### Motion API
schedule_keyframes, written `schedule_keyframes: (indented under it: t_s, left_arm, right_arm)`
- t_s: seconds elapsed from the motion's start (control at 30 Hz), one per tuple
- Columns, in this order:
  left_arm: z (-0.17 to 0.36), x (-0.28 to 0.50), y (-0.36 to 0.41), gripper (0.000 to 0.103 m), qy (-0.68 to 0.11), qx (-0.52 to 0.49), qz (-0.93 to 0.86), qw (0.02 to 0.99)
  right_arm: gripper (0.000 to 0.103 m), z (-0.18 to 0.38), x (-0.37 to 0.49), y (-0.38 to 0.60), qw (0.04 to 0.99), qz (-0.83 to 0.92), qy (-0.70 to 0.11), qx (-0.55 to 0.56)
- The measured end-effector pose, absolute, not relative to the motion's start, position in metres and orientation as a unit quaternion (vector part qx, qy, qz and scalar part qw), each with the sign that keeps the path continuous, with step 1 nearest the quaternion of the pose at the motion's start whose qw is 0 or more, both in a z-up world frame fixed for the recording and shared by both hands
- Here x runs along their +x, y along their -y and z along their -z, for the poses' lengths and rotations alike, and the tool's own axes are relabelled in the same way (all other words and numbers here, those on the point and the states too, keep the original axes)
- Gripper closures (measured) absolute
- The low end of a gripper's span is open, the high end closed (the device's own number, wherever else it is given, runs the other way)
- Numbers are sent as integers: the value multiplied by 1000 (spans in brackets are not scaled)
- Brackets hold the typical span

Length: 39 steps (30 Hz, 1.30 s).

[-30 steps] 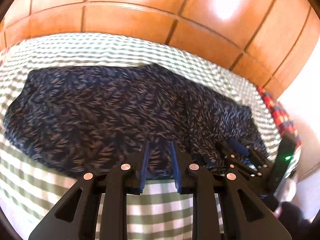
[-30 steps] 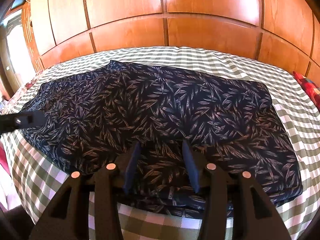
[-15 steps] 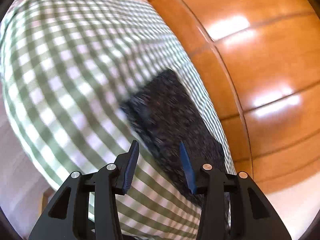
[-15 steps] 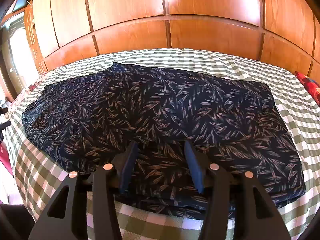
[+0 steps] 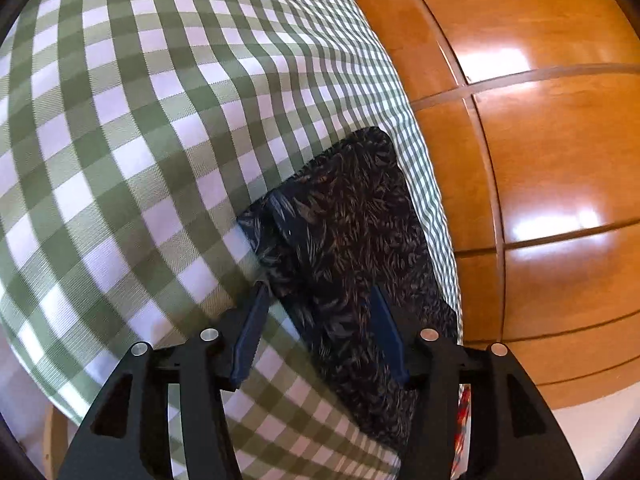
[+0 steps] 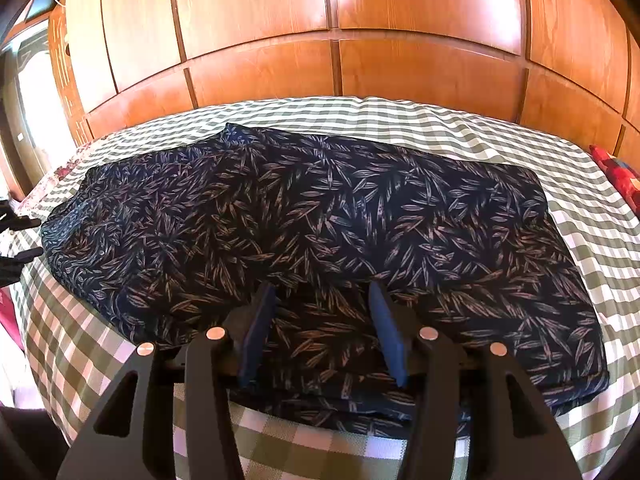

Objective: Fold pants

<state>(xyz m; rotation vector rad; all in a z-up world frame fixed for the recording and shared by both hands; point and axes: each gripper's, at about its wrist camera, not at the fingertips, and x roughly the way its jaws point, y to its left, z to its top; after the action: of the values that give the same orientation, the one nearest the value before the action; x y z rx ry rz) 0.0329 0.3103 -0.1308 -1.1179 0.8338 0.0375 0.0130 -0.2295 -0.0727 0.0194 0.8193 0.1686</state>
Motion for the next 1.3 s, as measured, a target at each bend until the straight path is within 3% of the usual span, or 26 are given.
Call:
schedule_keyframes:
  t_s: [0.2,0.27,0.33,0.67,0.77,0.87,0.97,1.1,1.3]
  left_arm:
    - [131,55,-308,52,-384,-504,-33,773]
    - [128,60,-307,81,-388,-487,-42,781]
    - [124,63,-303,88,-388,-470,-47,791]
    - [31,59,-193,90,-307,-252,82,914]
    - [22,53,-141,90,-298,-167,141,929]
    - [30,51,-106,90,-308,-120,178,927]
    - [40,50,-84,90,-318,-85,200,923]
    - [50,44,-65,90,-320,-26,210,923]
    - [61,29,-41,90,-309,67,217,924]
  right_arm:
    - [53,73,13,229,914,-82,-397,9]
    - [53,73,13,229,914,-82,-397,9]
    - [53,73,13,230,914,-82,-398,9]
    - [51,71,13,230,912,-87,-400,10]
    - [30,58,14,230,906,-101,-412,7]
    - [25,33,7,234,919,-99,-382,20]
    - [10,13,9,233,910,-151,-380,70]
    - [5,13,34,217,844,-280,-418,186]
    - [4,27,84,165,732,-400,-467,294]
